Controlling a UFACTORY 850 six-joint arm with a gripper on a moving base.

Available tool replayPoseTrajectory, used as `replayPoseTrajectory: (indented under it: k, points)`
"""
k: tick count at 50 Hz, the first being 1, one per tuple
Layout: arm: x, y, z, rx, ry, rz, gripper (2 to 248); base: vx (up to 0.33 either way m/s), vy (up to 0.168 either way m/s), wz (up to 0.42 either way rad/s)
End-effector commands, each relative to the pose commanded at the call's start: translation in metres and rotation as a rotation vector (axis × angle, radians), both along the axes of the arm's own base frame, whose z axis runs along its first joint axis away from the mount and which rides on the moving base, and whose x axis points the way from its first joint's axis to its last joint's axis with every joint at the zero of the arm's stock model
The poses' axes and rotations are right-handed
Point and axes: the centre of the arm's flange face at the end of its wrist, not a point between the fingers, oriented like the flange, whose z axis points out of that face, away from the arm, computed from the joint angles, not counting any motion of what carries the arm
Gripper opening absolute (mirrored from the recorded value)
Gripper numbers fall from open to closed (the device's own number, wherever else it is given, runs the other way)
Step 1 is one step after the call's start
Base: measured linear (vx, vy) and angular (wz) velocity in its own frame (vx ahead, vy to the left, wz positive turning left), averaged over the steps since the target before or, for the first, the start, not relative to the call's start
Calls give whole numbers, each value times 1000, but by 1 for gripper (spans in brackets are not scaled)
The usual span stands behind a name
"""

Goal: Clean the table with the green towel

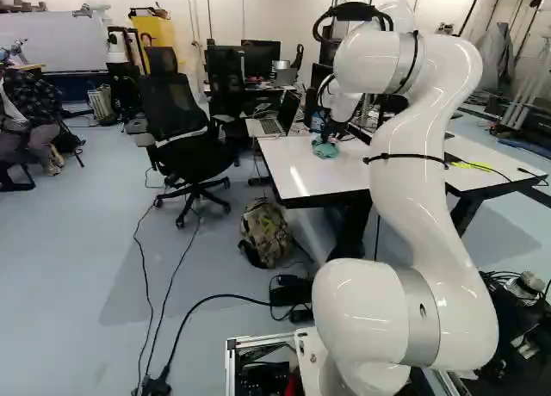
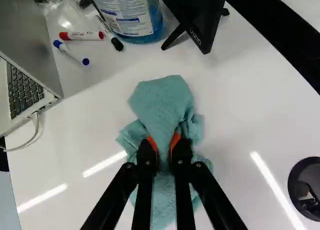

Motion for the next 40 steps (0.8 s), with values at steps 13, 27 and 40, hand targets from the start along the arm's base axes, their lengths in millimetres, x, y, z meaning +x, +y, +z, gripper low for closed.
replayPoseTrajectory:
  k: [13, 27, 40]
  points:
    - [22, 0, -3, -7, -23, 9, 46, 0, 0, 0]
    - [31, -3, -4, -10, -34, 7, 46, 0, 0, 0]
    - [26, -24, -4, -11, -36, -21, 46, 0, 0, 0]
